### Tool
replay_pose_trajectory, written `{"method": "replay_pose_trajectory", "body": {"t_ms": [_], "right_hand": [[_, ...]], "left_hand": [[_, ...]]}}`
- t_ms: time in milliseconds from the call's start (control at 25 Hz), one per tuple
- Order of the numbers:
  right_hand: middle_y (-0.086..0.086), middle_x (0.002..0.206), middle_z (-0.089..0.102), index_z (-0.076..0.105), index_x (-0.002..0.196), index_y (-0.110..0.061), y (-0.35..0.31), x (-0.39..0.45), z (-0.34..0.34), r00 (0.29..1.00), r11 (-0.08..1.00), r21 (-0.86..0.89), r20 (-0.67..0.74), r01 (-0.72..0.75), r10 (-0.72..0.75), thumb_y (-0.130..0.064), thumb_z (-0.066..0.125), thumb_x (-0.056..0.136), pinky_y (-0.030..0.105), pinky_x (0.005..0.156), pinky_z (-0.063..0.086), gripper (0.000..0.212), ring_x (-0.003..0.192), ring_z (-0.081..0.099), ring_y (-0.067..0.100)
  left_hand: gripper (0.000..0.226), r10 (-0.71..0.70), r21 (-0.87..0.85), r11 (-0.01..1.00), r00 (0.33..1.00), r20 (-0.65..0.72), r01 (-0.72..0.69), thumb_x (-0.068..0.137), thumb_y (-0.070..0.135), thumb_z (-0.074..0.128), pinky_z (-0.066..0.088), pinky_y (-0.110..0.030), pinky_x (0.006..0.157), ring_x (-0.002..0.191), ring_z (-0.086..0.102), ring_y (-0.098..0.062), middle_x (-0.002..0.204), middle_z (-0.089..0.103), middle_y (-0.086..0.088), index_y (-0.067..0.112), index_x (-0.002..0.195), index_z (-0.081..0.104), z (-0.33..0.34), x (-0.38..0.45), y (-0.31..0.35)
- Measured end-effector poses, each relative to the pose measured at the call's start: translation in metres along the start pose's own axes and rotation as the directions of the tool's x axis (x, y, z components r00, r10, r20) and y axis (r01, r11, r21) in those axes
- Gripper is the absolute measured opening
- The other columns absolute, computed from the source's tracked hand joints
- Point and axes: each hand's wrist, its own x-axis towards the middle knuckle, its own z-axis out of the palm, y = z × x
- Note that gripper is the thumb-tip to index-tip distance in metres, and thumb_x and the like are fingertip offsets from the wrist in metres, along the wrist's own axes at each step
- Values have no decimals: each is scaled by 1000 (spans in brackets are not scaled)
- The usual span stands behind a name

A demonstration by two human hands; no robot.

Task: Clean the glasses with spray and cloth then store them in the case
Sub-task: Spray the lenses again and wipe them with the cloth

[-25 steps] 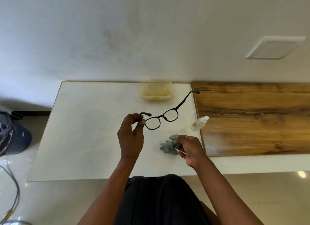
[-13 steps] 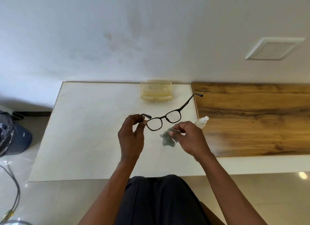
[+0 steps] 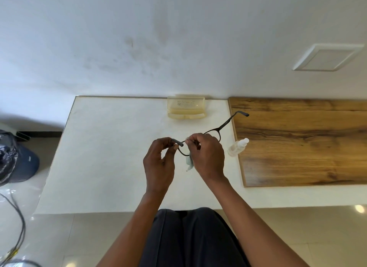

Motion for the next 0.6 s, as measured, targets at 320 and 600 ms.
{"method": "replay_pose_trajectory", "body": {"t_ms": [320,600], "right_hand": [[1,91,60,65,110,-21,16,-20,7,962,822,-535,-60,196,-268,-66,28,87,30,60,34,62,77,53,21],[0,100,49,61,116,-21,16,-18,17,955,845,-494,-84,206,-283,-51,45,84,32,67,33,47,89,38,17]], "left_hand": [[16,62,48,997,998,6,-62,82,-6,60,45,-12,72,83,60,-2,86,62,10,10,85,59,0,1,-8],[11,142,54,988,990,17,-142,81,-3,57,51,-19,71,83,59,-1,86,62,2,5,88,60,0,5,-9]]}}
